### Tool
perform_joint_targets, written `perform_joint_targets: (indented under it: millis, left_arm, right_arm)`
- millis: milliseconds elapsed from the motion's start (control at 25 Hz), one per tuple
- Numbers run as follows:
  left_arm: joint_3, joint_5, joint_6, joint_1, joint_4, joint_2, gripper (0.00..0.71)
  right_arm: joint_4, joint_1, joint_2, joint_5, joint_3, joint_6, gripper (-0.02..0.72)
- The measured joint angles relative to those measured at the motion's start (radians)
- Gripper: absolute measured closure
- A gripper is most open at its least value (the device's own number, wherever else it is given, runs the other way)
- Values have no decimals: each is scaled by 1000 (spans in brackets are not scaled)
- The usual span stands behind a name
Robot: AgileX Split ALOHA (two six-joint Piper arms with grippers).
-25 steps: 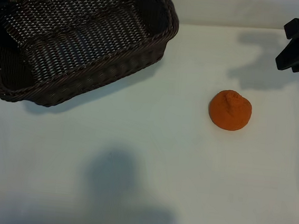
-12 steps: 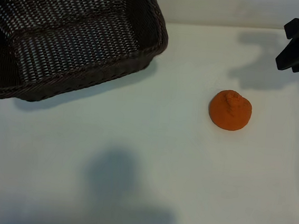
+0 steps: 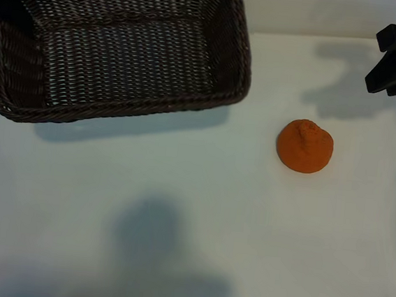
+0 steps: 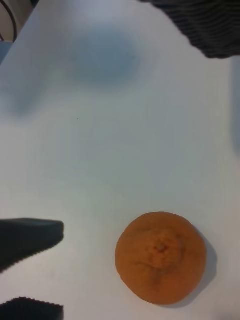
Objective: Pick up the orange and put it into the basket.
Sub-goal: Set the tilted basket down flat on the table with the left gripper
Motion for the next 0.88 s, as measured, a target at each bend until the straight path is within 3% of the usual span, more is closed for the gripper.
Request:
perform_joint_targets:
  millis: [560, 880]
  left_arm:
    - [-7, 0, 23, -137, 46, 63, 530]
    - [-7, 0, -8, -138, 27, 177, 530]
  right_arm:
    - [0, 0, 0, 0, 0, -1, 379]
    - [0, 0, 0, 0, 0, -1, 379]
